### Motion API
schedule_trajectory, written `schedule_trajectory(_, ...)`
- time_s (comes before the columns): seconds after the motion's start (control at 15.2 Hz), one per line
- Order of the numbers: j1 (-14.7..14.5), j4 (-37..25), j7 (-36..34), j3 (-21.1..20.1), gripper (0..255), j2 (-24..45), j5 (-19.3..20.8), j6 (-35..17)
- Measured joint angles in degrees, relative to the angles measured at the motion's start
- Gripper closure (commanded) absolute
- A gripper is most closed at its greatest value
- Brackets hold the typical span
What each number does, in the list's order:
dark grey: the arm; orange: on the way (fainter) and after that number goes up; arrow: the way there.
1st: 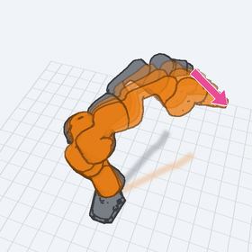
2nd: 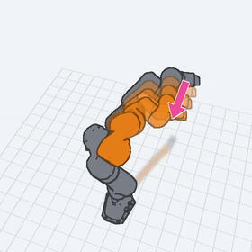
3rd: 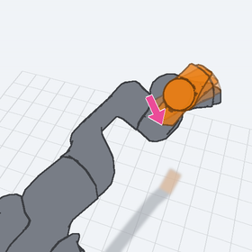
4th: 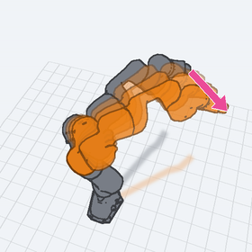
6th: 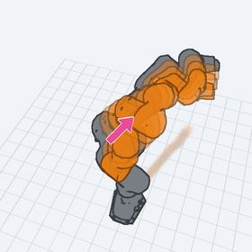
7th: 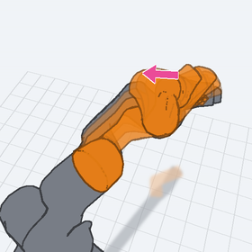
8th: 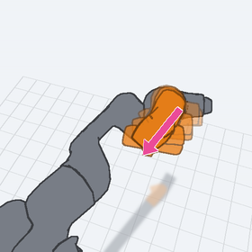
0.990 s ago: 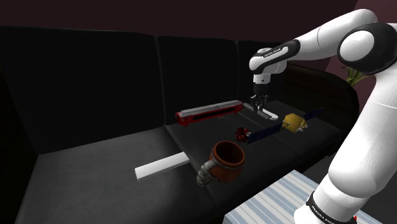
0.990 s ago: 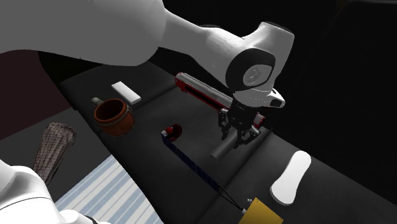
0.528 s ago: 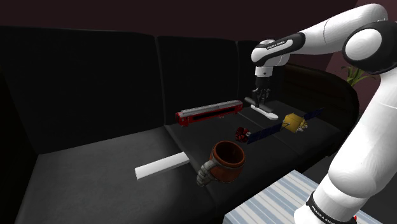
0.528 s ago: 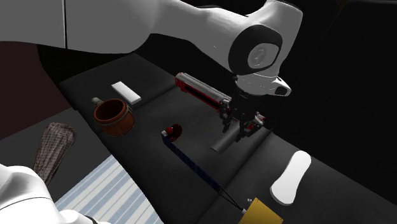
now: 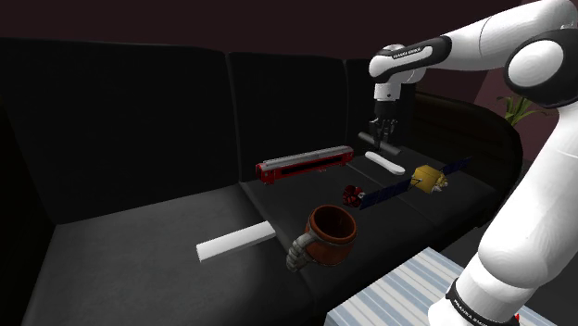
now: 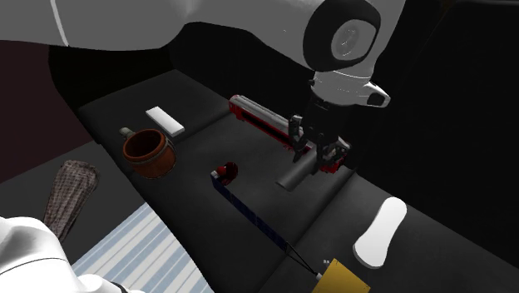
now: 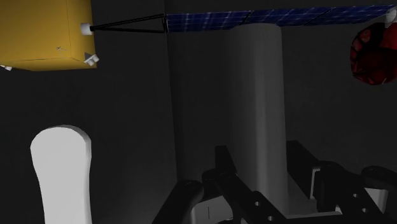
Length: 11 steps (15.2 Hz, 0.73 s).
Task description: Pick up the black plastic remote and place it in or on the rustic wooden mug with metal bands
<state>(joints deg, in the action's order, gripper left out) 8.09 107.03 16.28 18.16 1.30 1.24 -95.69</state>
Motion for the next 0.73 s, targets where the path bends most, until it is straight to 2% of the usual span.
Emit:
schedule_trajectory(0.26,-0.28,-1.09,-0.56,-0.25,255,-1.24,0.26,2.31)
schedule_trajectory(0.73,-4.02,9.22,-9.19,-4.73,255,-10.25,0.43,0.87)
